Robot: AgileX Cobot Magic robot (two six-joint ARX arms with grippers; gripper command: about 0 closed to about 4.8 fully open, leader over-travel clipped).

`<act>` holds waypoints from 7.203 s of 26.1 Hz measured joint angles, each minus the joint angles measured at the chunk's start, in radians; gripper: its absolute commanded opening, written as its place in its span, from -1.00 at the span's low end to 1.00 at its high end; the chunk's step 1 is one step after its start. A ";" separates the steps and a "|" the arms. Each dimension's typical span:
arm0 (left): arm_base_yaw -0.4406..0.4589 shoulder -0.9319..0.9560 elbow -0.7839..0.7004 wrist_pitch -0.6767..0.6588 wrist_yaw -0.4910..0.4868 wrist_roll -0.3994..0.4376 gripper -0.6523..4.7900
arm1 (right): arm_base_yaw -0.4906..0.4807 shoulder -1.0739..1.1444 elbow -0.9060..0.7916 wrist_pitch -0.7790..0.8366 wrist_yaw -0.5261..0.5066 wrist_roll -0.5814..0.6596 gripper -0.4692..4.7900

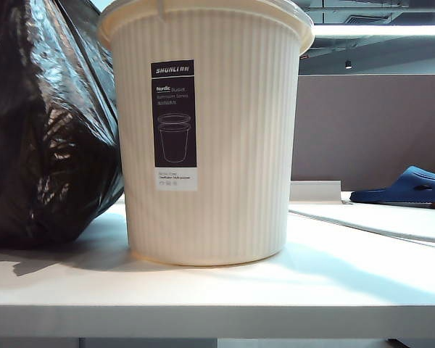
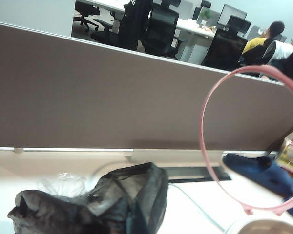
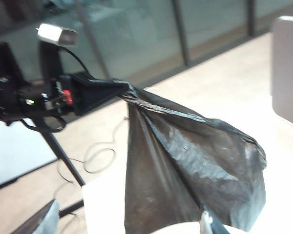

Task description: Open the ring lid of the trash can, pull out the black garbage bag inside, and place it on the table.

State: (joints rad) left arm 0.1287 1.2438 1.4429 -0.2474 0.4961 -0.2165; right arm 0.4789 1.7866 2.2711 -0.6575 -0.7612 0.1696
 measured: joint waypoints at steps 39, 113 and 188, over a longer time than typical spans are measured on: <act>-0.050 0.008 -0.123 0.005 -0.027 0.111 0.32 | 0.001 -0.002 0.000 -0.166 0.094 -0.100 0.56; -0.192 -1.065 -0.703 -0.045 0.090 -0.024 -0.22 | 0.001 -0.732 -0.587 -0.290 0.471 -0.253 0.53; -0.195 -1.155 -1.434 0.220 -0.250 -0.003 -0.78 | 0.000 -0.761 -1.871 0.949 0.692 -0.223 -0.07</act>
State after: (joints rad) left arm -0.0666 0.0883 0.0086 -0.0273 0.2459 -0.2195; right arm 0.4793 1.0260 0.4004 0.2913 -0.0692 -0.0536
